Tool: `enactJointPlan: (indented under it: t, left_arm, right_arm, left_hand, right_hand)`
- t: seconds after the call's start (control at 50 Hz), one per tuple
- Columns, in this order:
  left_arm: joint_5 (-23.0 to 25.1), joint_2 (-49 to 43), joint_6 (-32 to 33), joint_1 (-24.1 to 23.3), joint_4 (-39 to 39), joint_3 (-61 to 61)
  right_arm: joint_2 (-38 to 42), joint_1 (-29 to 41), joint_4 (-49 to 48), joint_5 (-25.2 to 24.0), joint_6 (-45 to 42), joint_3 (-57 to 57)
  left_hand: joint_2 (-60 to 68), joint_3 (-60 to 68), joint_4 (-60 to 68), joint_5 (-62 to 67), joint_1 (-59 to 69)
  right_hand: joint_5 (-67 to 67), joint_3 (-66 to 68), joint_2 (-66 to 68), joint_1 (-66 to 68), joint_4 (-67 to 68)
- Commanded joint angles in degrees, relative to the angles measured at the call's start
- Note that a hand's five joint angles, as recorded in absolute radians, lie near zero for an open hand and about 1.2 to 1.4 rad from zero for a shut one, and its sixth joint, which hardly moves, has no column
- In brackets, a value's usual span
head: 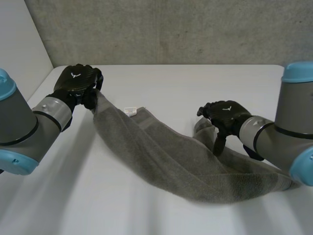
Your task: Fold the towel.
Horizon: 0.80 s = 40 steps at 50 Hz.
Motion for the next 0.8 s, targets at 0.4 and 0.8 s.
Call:
enactJointPlan:
  t: [0.4,0.8]
  left_arm:
    - [0.11,-0.73,0.26,-0.58,0.04,-0.1]
    - [0.02,-1.09,0.17,-0.58,0.04,-0.19]
  right_arm:
    - [0.2,-0.92,1.36,0.71,-1.33,3.44]
    - [-10.89,-14.45,0.22,-3.59,-11.43,23.66]
  left_hand:
    - [-12.62,-11.74,-10.49,-21.7,-3.62]
    - [-12.62,-11.74,-10.49,-21.7,-3.62]
  right_hand:
    - [11.83,11.54,11.4,12.11,10.97]
    - [11.33,11.04,10.9,11.6,10.47]
